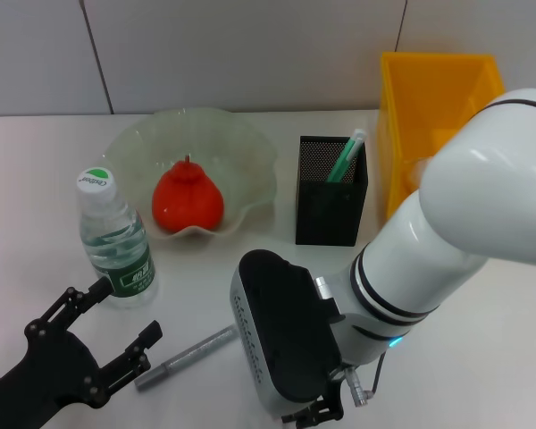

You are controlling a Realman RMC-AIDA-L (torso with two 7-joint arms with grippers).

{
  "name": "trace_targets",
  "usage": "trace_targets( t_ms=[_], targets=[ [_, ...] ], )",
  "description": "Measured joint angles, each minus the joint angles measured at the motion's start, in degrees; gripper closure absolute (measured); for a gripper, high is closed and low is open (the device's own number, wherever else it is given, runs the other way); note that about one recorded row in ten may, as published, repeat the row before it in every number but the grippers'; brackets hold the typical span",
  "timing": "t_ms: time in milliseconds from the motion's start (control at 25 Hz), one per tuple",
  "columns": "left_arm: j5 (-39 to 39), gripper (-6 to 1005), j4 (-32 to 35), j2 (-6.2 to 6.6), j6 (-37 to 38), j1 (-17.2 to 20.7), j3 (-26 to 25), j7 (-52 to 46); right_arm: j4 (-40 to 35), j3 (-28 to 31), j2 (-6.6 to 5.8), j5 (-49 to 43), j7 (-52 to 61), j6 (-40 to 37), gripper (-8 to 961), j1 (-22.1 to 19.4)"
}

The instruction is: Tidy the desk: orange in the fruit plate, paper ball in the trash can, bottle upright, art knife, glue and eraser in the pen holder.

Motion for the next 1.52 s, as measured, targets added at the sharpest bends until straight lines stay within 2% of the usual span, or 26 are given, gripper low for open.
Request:
trace_targets(
  t_ms=[600,960,1160,1520],
  targets=[
    [0.0,173,0.0,0.01,-0.1,0.2,0.0,0.0,-1.9,-0.2,-0.01,0.2,-0.2,0.9,583,0.6],
    [0.0,172,0.0,0.01,-0.1,0.3,-0.1,0.0,-0.3,3.3,-0.12,2.4,-0.7,-1.6,687,0.6],
    [0.0,173,0.0,0.01,0.2,0.3,-0.1,0.0,2.4,9.8,-0.21,1.8,0.2,-5.2,694,-0.1],
    [0.1,172,-0.1,-0.05,0.9,0.2,1.5,0.0,9.5,31.0,-0.39,-3.9,4.2,-10.6,685,-2.9]
  ],
)
